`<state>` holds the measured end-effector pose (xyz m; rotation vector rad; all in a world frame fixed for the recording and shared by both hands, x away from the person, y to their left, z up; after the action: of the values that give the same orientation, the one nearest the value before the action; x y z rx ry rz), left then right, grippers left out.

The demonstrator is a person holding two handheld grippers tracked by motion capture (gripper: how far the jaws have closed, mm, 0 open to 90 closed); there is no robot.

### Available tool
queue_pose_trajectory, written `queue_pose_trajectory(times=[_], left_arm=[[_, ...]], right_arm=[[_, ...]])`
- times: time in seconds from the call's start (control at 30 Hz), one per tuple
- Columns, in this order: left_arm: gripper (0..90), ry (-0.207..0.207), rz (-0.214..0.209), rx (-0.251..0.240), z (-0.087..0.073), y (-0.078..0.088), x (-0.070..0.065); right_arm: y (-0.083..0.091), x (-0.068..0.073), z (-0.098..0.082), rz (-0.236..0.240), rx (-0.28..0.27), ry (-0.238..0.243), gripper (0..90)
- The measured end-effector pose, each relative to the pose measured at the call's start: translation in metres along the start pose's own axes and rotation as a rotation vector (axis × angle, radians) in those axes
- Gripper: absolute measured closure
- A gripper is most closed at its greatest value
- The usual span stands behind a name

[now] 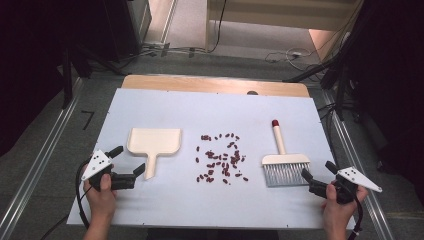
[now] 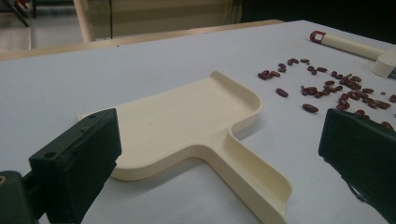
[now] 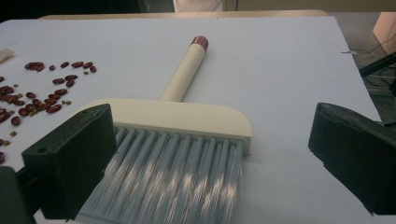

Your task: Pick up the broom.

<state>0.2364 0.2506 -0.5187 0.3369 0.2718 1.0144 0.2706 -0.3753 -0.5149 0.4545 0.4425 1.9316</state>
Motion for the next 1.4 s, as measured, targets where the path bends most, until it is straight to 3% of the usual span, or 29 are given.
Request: queue_pose_trajectory(times=[0.2, 0.37, 0.53, 0.83, 1.2, 1.4], left_arm=[[0.0, -0.004, 0.001, 0.002, 0.0, -0.001, -0.001], [0.0, -0.003, 0.001, 0.003, -0.001, -0.001, -0.001], [0.0, -0.006, 0.001, 0.003, -0.001, -0.002, -0.001], [0.0, -0.012, -0.014, 0.009, -0.001, -0.003, -0.001], [0.0, -0.009, -0.014, -0.002, -0.001, -0.001, -0.002], [0.0, -0.005, -0.007, 0.001, -0.001, -0.001, -0.002]], right_arm=[[0.001, 0.0, 0.003, 0.0, -0.001, -0.003, 0.0], [-0.003, 0.01, 0.015, -0.012, 0.024, 0.03, 0.0], [-0.006, 0.018, 0.029, 0.005, 0.039, 0.045, 0.0], [-0.024, 0.021, 0.055, 0.0, 0.108, 0.07, 1.4], [-0.055, 0.019, 0.082, 0.019, 0.189, 0.043, 3.4], [-0.077, 0.017, 0.094, 0.005, 0.277, 0.04, 6.0]])
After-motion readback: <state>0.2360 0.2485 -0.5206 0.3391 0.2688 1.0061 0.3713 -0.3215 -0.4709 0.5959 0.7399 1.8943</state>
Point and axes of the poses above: each handheld gripper's, and its own axes: y roughly backward along the jaws, z roughly out of its top, x roughly to its left, the point moved 2 cm from there along -y, roughly forward along the jaws, and after that the axes turned 7 degrees about x, right-handed, at the moved point
